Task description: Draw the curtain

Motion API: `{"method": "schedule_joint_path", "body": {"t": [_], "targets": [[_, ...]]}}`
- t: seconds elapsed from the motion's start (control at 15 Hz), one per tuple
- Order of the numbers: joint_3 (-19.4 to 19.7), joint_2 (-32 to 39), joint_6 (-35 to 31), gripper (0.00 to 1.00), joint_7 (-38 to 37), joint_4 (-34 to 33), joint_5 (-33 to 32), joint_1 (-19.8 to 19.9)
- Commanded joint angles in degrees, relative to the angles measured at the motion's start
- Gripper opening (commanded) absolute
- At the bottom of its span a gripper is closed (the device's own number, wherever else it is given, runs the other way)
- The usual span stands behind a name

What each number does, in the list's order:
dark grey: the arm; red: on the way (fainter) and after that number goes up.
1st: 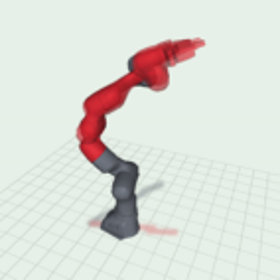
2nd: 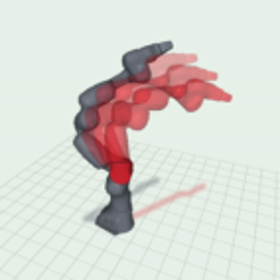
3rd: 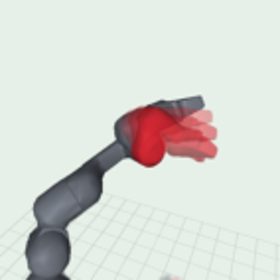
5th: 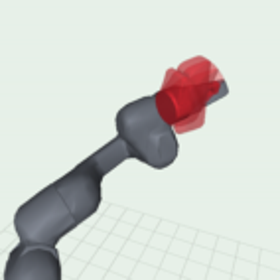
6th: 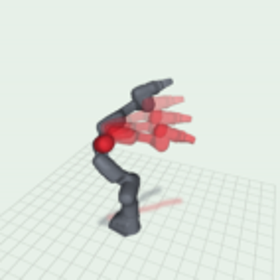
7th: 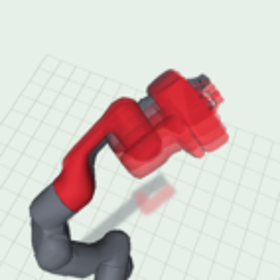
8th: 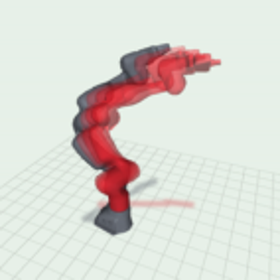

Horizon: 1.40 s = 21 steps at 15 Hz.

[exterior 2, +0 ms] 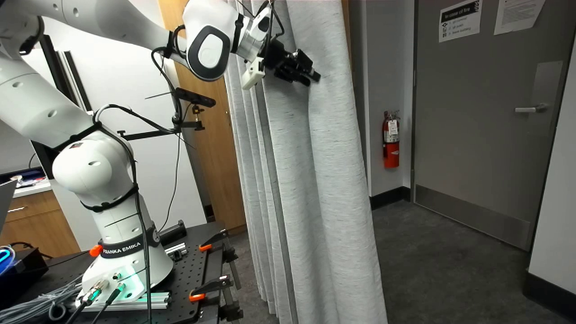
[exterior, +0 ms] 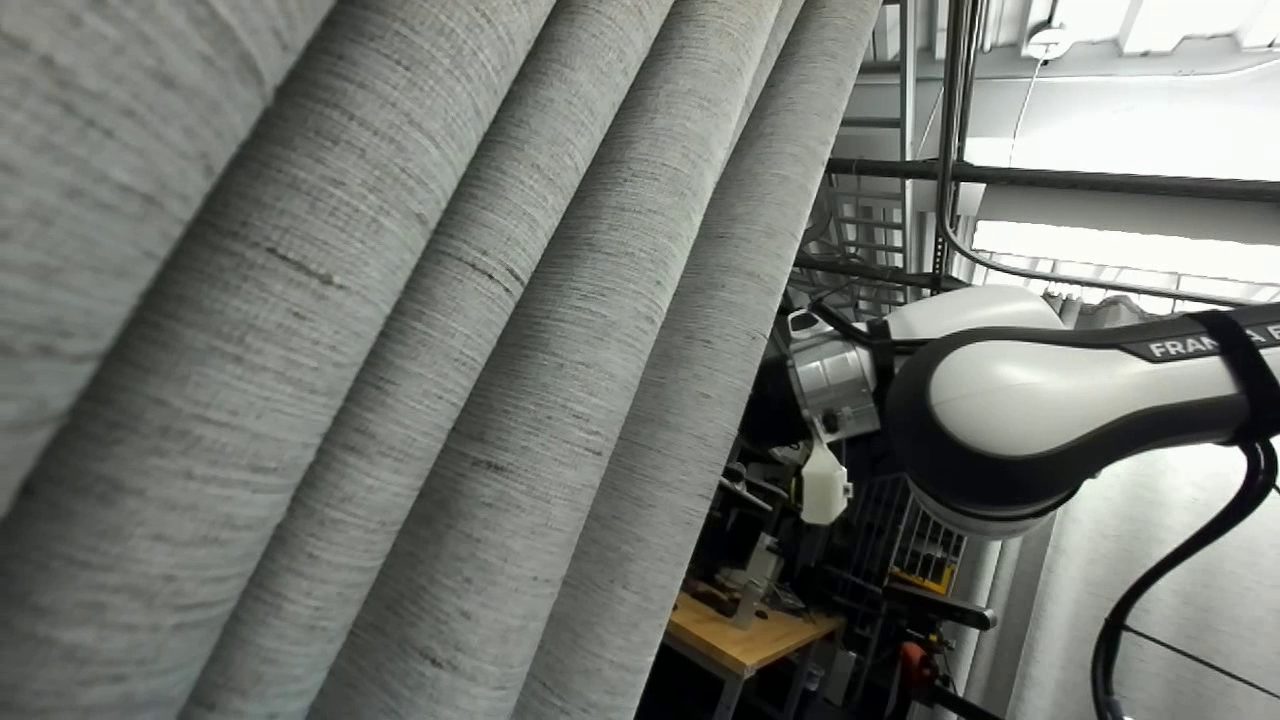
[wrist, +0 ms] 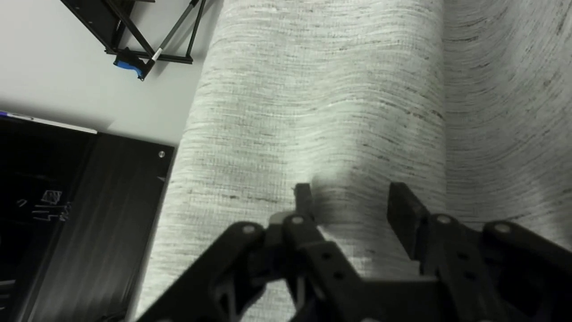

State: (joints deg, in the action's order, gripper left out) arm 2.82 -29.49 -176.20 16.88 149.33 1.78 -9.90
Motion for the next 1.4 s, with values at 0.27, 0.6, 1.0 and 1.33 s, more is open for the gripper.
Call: {"method": "schedule_joint_path", "body": {"t": [0.27,0.6,1.0,1.33], "targets": [[0.2,0.0,-1.4,0.00,-2.0,-1.3,-2.4,1.2],[-0.5,0.3,-1.6,0.01,-2.7,-2.0,-3.1,4.0],[3.3,-0.4,1.0,0.01,-3.3,-3.3,-2.8,8.7],[10.4,-1.6,1.9,0.01,-2.4,-7.0,-2.1,10.8]]}}
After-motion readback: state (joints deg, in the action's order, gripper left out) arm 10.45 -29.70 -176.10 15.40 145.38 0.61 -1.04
